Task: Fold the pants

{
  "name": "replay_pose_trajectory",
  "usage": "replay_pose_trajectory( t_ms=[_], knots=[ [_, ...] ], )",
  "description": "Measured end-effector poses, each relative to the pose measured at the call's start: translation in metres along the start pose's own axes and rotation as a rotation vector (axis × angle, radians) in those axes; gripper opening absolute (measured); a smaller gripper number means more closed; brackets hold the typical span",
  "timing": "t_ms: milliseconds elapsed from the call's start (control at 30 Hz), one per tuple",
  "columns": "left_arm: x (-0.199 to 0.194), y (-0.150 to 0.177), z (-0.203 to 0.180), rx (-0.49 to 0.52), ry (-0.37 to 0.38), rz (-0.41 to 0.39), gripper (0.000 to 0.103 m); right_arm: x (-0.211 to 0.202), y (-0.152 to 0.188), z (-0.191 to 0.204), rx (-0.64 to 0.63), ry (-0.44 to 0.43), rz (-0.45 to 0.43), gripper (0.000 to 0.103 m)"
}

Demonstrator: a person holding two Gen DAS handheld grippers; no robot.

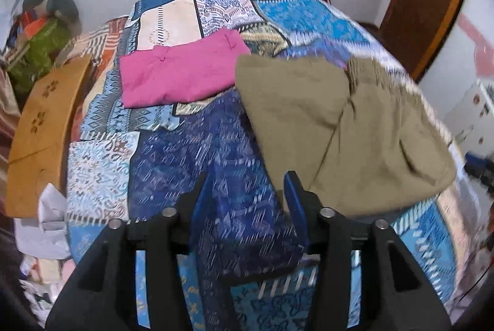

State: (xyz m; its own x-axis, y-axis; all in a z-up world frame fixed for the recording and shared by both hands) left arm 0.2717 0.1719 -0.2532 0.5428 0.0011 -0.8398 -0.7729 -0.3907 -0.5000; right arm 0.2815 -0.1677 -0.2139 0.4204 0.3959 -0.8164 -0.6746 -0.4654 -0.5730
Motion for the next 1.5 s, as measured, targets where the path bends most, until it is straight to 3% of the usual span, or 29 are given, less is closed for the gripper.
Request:
replay_pose_trajectory(
  t_ms=[133,533,767,967,1167,1333,1500],
  knots=[
    [0.014,-0.014,-0.008,-0.045,0.082,0.028,0.054,0.018,-0.007,0.000,0.041,-0.039,0.004,0.064],
    [0.074,-0.018,-0.032,-0.037,0.153,0.143,0.055,0.069,-0.021,-0.010,0.118,-0.175,0.029,0.064],
    [0.079,-0.028,-0.040,-0.049,0.195,0.145,0.055,0.082,-0.033,-0.007,0.096,-0.235,0.026,0.066],
    [0.079,-0.028,-0.047,-0.031,0.178,0.138,0.057,0.088,-0.036,-0.013,0.156,-0.294,0.012,0.066],
    [0.054,-0.021,-0.054,-0.013,0.275,0.141,0.057,0.072,-0.026,-0.008,0.157,-0.350,0.035,0.055],
    [0.054,-0.014,-0.059,0.023,0.272,0.158,0.056,0.065,-0.020,0.005,0.115,-0.366,0.047,0.055],
    [0.072,-0.014,-0.052,-0.035,0.286,0.184,0.056,0.077,-0.023,-0.003,0.157,-0.398,0.041,0.055]
  ],
)
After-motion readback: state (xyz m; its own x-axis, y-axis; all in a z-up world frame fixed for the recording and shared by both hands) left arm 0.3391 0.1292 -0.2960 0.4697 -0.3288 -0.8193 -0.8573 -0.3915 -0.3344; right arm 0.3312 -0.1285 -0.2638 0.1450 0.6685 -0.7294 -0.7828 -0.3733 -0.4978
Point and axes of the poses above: each gripper's, at about its wrist camera, not at the fingertips, and x roughly the way its jaws point, z to its left, y to its underside, the point moved 4 cm from there along x, roughly the way its jaws point, and after that the axes turned 15 degrees about -x, right-handed, at the moved point
